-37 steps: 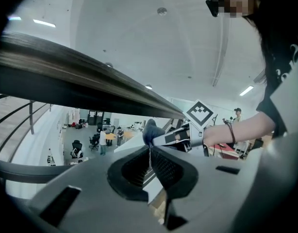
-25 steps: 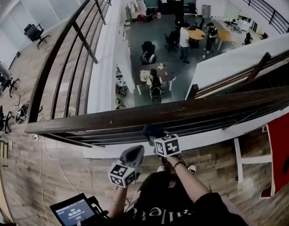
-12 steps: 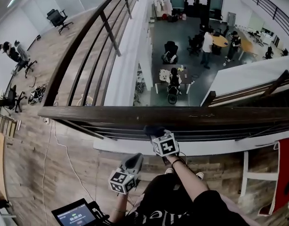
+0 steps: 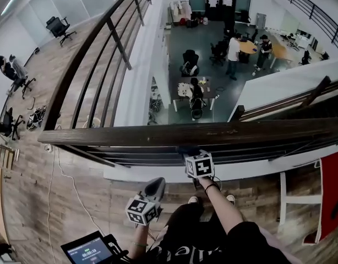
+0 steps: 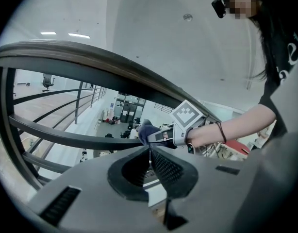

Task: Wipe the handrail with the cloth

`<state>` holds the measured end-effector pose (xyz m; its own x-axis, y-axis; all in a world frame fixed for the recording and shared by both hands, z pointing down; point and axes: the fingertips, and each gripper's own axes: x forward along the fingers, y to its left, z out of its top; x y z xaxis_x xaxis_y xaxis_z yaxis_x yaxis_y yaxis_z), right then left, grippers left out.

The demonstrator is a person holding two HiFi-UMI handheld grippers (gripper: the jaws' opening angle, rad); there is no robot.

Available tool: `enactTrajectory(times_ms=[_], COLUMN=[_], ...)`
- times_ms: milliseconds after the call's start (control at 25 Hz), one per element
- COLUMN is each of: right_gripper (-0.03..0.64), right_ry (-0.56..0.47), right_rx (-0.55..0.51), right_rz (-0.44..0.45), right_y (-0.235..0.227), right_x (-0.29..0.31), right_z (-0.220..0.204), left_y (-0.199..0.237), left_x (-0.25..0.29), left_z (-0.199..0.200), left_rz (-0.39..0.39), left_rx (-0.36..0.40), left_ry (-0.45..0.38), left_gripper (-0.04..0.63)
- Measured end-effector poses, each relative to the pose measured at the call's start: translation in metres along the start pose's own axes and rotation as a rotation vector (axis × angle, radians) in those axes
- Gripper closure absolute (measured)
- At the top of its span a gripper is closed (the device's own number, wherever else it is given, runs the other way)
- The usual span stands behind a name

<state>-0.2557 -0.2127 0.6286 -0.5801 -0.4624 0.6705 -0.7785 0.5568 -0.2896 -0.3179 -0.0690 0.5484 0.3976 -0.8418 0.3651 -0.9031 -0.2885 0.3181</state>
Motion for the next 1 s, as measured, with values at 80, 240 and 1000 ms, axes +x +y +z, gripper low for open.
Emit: enactTrajectory(times_ms=[80,240,1000], right_gripper=[0.514,0.514,0.514], right_ry=[-0.009,-0.025,-0.067], right_rx=[0.02,0.057,0.206], right_rz=[-0.024,-0.073,-0.191], right_y=[-0.022,-0.067,-0.332], right_x=[-0.009,-0.034,-0.193], right_z=[-0.003,-0.009,-0.05], left_y=[-0.012,-0.044,-0.257], left_x=[0.013,0.035,0.179], left_z=[-0.002,0.009,-0.012], left_rz=[-0.027,-0.062,-0.168], left_rx=[0.014,0.028,0.092], left_ry=[0.003,0.001,0.073], left_gripper=[0.594,0.594,0.594])
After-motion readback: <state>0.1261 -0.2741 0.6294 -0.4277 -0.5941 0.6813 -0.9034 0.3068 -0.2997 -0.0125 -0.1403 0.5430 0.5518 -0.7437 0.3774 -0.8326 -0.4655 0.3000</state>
